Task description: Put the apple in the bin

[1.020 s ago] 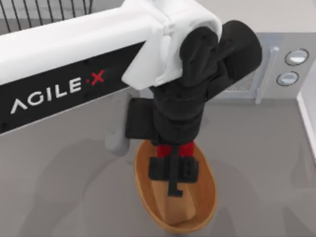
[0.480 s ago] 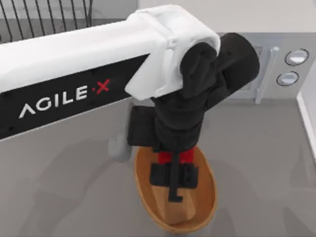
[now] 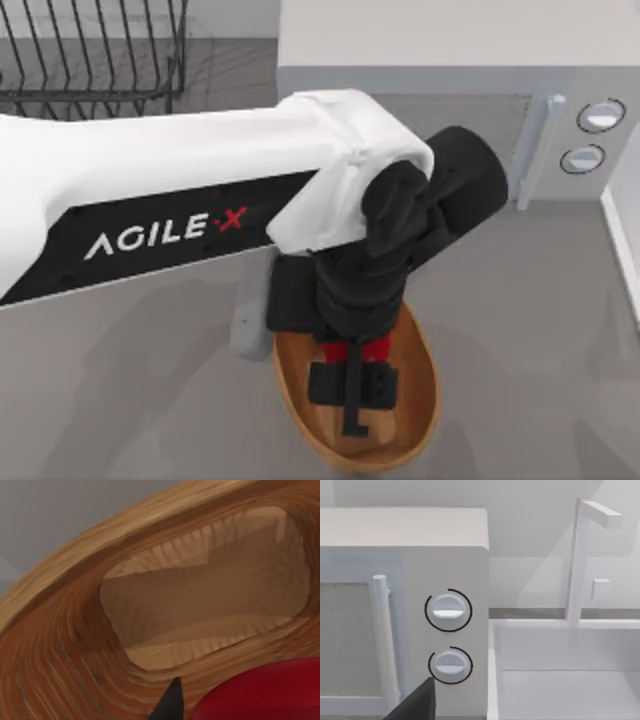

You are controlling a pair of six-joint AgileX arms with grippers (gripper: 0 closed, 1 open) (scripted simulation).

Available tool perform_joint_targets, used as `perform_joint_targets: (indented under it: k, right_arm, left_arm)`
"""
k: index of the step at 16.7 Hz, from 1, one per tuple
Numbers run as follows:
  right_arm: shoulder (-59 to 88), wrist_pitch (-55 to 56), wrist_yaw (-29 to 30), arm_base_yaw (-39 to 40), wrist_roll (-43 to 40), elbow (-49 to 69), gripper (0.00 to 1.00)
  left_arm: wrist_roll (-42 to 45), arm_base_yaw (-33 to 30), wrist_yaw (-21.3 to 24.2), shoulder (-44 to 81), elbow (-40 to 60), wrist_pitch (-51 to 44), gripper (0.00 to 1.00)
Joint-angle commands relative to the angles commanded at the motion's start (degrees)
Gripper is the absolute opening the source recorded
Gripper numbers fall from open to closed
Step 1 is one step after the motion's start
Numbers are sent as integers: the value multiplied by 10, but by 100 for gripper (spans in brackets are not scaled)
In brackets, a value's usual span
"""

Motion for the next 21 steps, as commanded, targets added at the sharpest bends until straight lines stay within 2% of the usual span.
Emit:
perform_joint_targets:
  k: [2,15,21]
  right_arm:
    - [0,0,0,0,0,0,100]
    - [0,0,0,0,0,0,100]
    - [0,0,0,0,0,0,100]
  left_arm:
    - [0,0,0,0,0,0,0]
    - [0,0,0,0,0,0,98]
    - [0,0,0,0,0,0,100]
